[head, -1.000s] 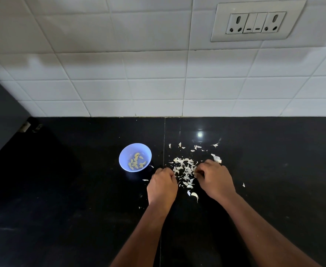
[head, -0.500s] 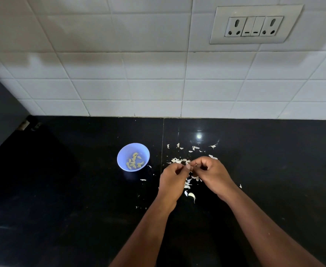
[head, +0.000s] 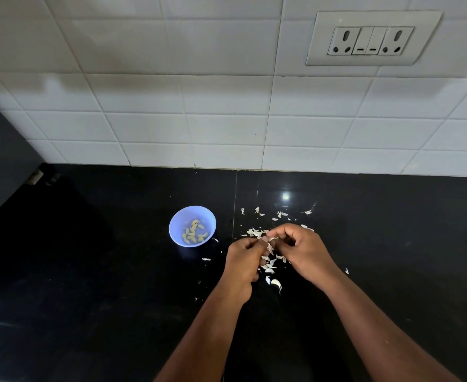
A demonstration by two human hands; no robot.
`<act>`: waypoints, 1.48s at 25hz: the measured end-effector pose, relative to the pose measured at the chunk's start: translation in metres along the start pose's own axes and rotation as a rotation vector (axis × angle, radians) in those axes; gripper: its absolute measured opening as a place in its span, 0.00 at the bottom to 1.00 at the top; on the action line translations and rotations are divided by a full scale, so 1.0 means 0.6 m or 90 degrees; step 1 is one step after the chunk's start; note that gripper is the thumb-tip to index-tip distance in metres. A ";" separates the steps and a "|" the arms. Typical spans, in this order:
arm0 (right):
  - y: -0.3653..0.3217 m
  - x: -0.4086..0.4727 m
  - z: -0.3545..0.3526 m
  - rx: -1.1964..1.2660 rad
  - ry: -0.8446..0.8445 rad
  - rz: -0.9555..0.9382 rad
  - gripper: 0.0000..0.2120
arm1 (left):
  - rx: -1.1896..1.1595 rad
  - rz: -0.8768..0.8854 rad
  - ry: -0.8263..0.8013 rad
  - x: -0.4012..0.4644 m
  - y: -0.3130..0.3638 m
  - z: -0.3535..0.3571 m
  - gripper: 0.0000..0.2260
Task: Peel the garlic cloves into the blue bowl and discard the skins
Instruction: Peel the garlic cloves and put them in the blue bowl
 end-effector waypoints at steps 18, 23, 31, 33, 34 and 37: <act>0.027 0.048 -0.027 0.026 0.010 0.124 0.01 | 0.026 0.068 0.035 0.038 0.027 -0.009 0.05; 0.032 0.092 -0.063 -0.407 0.073 0.127 0.05 | 0.068 0.062 0.069 0.047 0.028 -0.031 0.05; 0.065 0.090 -0.045 -0.271 0.021 0.168 0.04 | 0.079 0.053 0.052 0.049 0.029 -0.024 0.06; 0.049 0.070 -0.037 -0.062 0.033 0.130 0.03 | 0.060 0.049 0.029 0.045 0.032 -0.017 0.06; 0.039 0.058 -0.028 0.010 0.028 0.111 0.04 | 0.046 0.047 0.015 0.044 0.033 -0.013 0.06; 0.023 0.034 -0.009 0.168 0.017 0.090 0.05 | 0.024 0.046 -0.011 0.039 0.036 -0.008 0.04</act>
Point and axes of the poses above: each hand's wrist, its own x-axis towards the middle knuckle, its own z-axis out of the palm, y = z × x, the point moved 7 cm from there along x, towards the middle knuckle, and after that the axes turned 14 degrees about -y, right-handed, at the moved point
